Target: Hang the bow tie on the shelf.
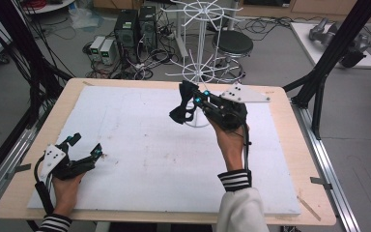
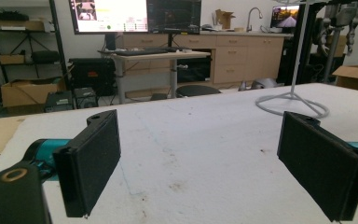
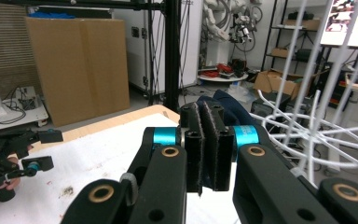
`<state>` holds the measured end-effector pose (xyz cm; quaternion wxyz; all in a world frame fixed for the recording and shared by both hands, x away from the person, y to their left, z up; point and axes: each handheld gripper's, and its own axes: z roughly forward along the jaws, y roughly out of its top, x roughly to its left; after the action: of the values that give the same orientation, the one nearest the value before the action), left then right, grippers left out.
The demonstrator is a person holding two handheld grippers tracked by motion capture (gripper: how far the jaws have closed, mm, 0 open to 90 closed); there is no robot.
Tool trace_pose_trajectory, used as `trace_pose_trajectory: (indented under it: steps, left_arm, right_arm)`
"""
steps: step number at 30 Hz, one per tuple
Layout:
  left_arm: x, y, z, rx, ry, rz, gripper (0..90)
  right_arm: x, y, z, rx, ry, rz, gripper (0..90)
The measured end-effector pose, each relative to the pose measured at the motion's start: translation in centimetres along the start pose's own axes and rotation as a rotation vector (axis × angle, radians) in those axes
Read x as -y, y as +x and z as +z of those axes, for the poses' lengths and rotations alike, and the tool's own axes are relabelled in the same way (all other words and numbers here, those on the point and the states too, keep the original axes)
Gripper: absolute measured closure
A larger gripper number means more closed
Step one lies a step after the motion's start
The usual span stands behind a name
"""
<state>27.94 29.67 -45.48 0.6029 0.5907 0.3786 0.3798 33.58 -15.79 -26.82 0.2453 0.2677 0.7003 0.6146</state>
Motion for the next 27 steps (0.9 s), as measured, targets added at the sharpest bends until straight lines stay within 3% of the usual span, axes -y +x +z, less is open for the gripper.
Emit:
trace_pose_trajectory:
  steps: [9,27]
  left_arm:
    - [0.0,0.0,0.0,0.002,-0.003,-0.005,13.6]
    - [0.0,0.0,0.0,0.003,-0.001,0.000,13.6]
  right_arm:
    - [-0.5,0.0,2.5,-0.019,-0.004,0.010,87.0]
    - [-0.6,-0.7,4.5,-0.005,0.005,0.031,87.0]
